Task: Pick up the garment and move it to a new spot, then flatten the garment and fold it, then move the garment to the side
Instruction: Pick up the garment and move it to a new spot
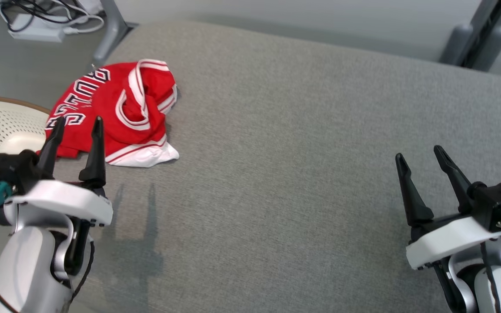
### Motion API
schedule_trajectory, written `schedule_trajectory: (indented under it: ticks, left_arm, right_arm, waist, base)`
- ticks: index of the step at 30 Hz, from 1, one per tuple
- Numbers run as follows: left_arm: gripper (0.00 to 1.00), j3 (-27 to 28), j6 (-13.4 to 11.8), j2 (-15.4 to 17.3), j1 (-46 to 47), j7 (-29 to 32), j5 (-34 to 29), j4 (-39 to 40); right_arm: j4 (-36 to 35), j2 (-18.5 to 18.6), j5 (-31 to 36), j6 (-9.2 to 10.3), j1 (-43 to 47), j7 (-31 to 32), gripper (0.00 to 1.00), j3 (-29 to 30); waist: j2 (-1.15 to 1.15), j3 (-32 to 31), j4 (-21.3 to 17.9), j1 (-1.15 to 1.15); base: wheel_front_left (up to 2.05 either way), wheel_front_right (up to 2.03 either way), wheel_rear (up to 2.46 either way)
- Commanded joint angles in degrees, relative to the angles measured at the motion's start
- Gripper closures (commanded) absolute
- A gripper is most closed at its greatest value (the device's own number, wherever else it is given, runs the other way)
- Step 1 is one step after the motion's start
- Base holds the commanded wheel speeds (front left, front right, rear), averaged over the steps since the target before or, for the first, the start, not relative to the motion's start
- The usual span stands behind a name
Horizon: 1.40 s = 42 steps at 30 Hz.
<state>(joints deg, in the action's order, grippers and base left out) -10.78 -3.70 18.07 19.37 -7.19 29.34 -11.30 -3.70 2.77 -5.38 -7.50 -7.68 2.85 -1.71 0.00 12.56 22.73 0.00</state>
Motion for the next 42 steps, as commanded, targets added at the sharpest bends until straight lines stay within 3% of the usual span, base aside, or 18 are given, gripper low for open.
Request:
schedule_trajectory:
  ticks: [1, 9, 19, 20, 21, 22, 34, 37, 42]
  left_arm:
    - [0.0, -0.16, 1.03, -0.18, 2.57, 1.02, 1.17, -2.98]
    - [0.0, -0.91, 7.5, -1.6, 14.53, 4.97, 5.73, -25.67]
    - [0.02, -1.54, 10.61, -2.44, 22.01, 9.6, 9.96, -46.07]
    - [0.51, -1.59, 10.75, -2.45, 22.31, 9.02, 10.12, -47.01]
    - [0.94, -1.6, 10.79, -2.3, 22.54, 7.99, 10.27, -47.7]
    - [1.0, -1.6, 10.9, -1.96, 22.82, 6.57, 10.09, -48.19]
    - [1.0, -0.16, 10.13, 2.08, 21.39, -6.91, 8.62, -47.76]
    - [1.0, 0.56, 8.72, 3.55, 19.38, -7.76, 7.49, -44.61]
    - [1.0, 2.89, 4.24, 5.06, 12.81, -7.89, 5.13, -33.91]
  right_arm:
    - [-0.68, 0.48, 0.58, 0.02, -1.21, 0.46, 0.0, -0.09]
    - [-1.66, 1.14, 1.09, 0.01, -5.0, 1.07, 0.0, -1.47]
    - [-0.93, 1.22, 1.06, 0.02, -7.46, 0.01, 0.0, -1.65]
    - [-0.73, 1.18, 1.04, 0.02, -7.44, -0.12, 0.0, -1.62]
    - [-0.5, 1.12, 0.99, 0.01, -7.42, -0.25, 0.0, -1.56]
    - [-0.27, 1.05, 0.9, 0.02, -7.51, -0.46, 0.0, -1.61]
    - [2.71, 0.44, -0.71, 0.02, -5.25, -3.34, 0.0, -1.33]
    - [3.72, 0.3, -1.3, 0.02, -3.87, -4.25, 0.0, -1.29]
    - [4.65, 0.28, -2.5, 0.01, -1.18, -5.21, 0.0, -1.04]
  waist:
    - [0.0, 4.26, -2.62, 0.0]
    - [0.0, 11.48, -6.79, 0.0]
    - [0.0, 15.12, -9.98, 0.0]
    - [0.0, 15.09, -10.15, 0.0]
    - [0.0, 14.93, -10.3, 0.0]
    - [0.0, 14.71, -10.48, 0.0]
    - [0.0, 6.9, -11.48, 0.0]
    - [0.0, 3.92, -12.25, 0.0]
    - [0.0, -0.86, -13.99, 0.0]
  base:
    - [0.0, 0.0, 0.0]
    - [0.0, 0.0, 0.0]
    - [0.0, 0.0, 0.0]
    - [0.0, 0.0, 0.0]
    - [0.0, 0.0, 0.0]
    - [0.0, 0.0, 0.0]
    - [0.0, 0.0, 0.0]
    - [0.0, 0.0, 0.0]
    - [0.0, 0.0, 0.0]
